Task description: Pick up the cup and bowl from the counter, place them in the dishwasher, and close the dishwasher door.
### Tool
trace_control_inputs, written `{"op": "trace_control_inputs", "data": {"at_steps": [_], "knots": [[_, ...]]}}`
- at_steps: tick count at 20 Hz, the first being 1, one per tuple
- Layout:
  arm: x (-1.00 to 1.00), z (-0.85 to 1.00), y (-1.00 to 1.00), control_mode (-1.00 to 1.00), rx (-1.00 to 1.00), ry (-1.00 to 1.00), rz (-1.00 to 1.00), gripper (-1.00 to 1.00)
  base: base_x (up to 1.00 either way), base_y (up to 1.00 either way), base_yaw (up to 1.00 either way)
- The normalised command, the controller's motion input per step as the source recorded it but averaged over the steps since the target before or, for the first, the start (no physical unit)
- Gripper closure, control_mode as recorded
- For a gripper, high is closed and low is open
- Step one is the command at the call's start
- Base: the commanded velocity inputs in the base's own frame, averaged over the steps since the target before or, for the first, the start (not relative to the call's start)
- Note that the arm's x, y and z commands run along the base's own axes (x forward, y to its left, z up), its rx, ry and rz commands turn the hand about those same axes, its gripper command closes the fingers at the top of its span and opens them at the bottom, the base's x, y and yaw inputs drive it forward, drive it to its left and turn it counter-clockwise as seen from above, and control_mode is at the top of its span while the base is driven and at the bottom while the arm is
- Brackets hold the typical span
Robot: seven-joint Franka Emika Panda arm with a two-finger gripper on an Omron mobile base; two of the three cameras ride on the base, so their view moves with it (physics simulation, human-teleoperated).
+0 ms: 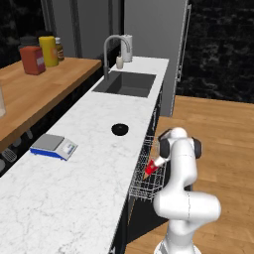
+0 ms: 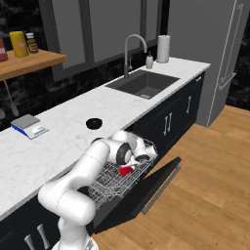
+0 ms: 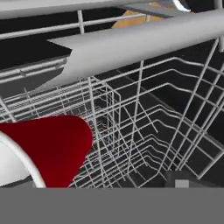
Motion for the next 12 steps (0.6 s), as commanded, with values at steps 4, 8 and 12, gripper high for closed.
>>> {"op": "trace_control_inputs", "data": {"at_steps": [4,8,12], "knots": [[-0.05,0.09,-0.40,-1.00,0.00,0.17,-0.24,-1.00,0.00,0.00,0.00],[-0.13,0.19,-0.64,-1.00,0.00,0.17,-0.33,-1.00,0.00,0.00,0.00],[-0.27,0.22,-0.69,-1.00,-0.05,0.12,-0.40,-1.00,0.00,0.00,0.00]]}}
